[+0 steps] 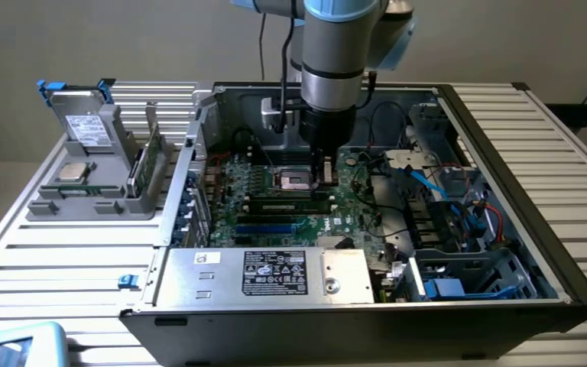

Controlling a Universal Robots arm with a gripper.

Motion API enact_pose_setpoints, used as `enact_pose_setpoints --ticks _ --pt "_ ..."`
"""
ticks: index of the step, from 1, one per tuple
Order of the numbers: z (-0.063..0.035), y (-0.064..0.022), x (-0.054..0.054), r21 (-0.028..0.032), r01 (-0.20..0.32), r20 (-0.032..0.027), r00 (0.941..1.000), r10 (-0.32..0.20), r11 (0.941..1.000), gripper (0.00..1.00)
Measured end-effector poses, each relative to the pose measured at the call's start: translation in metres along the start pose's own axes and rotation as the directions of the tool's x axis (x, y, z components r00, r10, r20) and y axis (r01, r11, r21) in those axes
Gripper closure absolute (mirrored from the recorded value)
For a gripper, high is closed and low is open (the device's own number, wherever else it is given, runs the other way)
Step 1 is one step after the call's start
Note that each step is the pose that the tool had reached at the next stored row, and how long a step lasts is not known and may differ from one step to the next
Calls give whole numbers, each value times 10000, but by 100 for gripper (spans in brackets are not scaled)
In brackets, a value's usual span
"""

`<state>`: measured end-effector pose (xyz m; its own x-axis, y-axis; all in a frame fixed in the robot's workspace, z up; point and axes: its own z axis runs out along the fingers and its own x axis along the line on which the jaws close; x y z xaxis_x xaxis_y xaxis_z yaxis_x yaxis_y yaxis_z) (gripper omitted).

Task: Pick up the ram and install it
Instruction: 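Press down the ram until it locks into place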

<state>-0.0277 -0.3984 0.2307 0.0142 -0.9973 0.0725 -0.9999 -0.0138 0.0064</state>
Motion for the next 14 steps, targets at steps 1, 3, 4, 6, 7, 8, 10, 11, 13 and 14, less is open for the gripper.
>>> enact_pose_setpoints --ticks 1,3,4,6,7,8,10,11,13,14 --pt "11 1 -3 6 6 -3 10000 -6 10000 89" --pt "30 0 -6 7 21 -18 10000 -21 10000 89" --pt "38 0 -7 8 28 -20 10000 -28 10000 89" --pt "46 1 -8 10 40 -19 10000 -40 10000 89" --pt "48 1 -8 10 47 -20 10000 -47 10000 89" --pt "49 1 -9 11 51 -21 10000 -51 10000 89" --pt "24 10 -10 21 53 1 10000 -53 10000 89" --pt "-23 30 -6 16 54 -10 10000 -54 10000 89" --pt "-92 104 0 12 59 -20 10000 -59 10000 89" --pt "-107 149 0 12 58 -19 10000 -58 10000 89"
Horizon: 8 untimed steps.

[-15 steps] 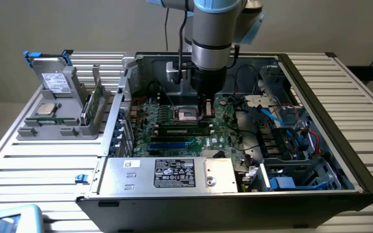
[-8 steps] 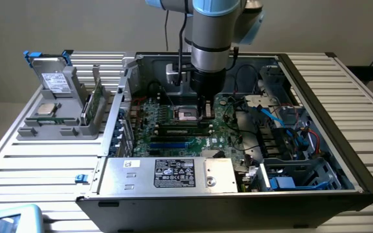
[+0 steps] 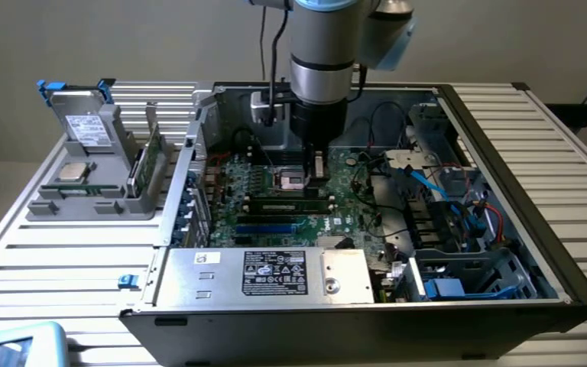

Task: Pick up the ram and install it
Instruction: 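Press down the ram until it locks into place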

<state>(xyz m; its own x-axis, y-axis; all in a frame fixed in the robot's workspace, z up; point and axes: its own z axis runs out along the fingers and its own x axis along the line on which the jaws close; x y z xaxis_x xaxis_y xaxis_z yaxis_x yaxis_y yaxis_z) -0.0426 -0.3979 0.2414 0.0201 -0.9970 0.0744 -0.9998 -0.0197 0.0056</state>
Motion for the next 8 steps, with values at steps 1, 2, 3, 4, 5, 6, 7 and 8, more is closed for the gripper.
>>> enact_pose_setpoints --ticks 1,2,3,4,5,6,7,8 --pt "-6 45 -1 0 -1 1 10000 1 10000 89" --pt "-6 88 -1 0 1 0 10000 -1 10000 89" --pt "-7 138 -2 3 -1 -1 10000 1 10000 89" --pt "-7 180 -3 9 -2 -1 10000 2 10000 89" --pt "-6 220 -4 18 -1 -1 10000 1 10000 89" --pt "-4 258 -5 35 -3 -3 10000 3 10000 89" --pt "2 298 -6 53 -5 -2 10000 5 10000 89" --pt "11 334 -8 63 -5 -2 10000 5 10000 89"
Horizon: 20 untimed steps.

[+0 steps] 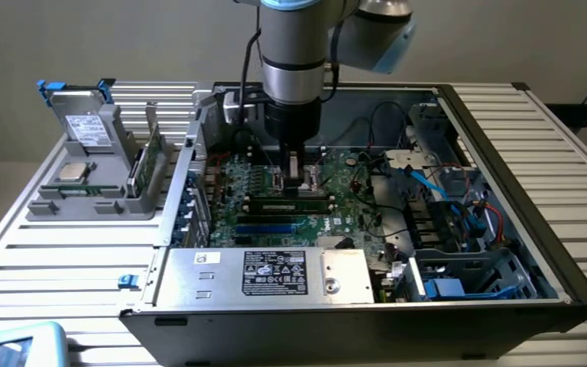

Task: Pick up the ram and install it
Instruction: 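Press down the ram until it locks into place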

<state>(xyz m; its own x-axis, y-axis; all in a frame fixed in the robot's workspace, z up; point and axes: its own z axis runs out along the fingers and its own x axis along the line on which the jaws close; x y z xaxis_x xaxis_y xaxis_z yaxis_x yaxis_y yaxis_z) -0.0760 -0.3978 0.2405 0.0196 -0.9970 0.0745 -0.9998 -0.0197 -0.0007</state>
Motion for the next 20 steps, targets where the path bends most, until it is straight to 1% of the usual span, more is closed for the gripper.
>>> enact_pose_setpoints --ticks 2,3,6,11,13,16,17,18,20 --pt "27 42 -3 1 0 1 10000 0 10000 89" --pt "43 46 -4 0 0 -1 10000 0 10000 89" --pt "80 46 -7 0 2 -1 10000 -2 10000 89" --pt "116 46 -9 0 12 -1 10000 -12 10000 89" --pt "135 47 -9 -8 14 -12 10000 -14 10000 89" --pt "154 46 -12 -2 15 -3 10000 -15 10000 89" --pt "153 46 -12 -2 15 -3 10000 -15 10000 89" --pt "131 44 -13 13 14 17 10000 -14 10000 89" --pt "35 45 -4 -1 15 3 10000 -15 10000 89"
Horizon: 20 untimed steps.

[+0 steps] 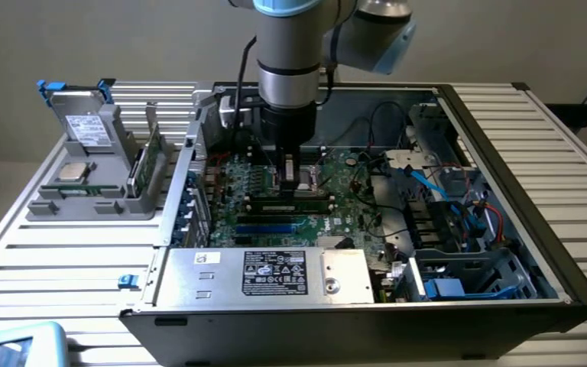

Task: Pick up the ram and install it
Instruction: 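Press down the ram until it locks into place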

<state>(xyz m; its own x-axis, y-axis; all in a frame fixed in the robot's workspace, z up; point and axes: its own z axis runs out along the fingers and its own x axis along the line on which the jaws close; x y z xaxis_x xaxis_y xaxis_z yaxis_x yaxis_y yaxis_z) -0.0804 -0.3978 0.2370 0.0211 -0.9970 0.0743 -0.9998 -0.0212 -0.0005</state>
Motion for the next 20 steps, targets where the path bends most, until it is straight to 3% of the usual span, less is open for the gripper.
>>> enact_pose_setpoints --ticks 3,7,16,20 --pt "-120 -62 11 -8 0 -4 10000 0 10000 89" --pt "-164 -166 16 -12 1 -1 10000 -1 10000 89" --pt "-165 -167 17 -17 -1 -3 10000 1 10000 89" --pt "-164 -167 17 -50 -434 -7 9991 434 9990 89"
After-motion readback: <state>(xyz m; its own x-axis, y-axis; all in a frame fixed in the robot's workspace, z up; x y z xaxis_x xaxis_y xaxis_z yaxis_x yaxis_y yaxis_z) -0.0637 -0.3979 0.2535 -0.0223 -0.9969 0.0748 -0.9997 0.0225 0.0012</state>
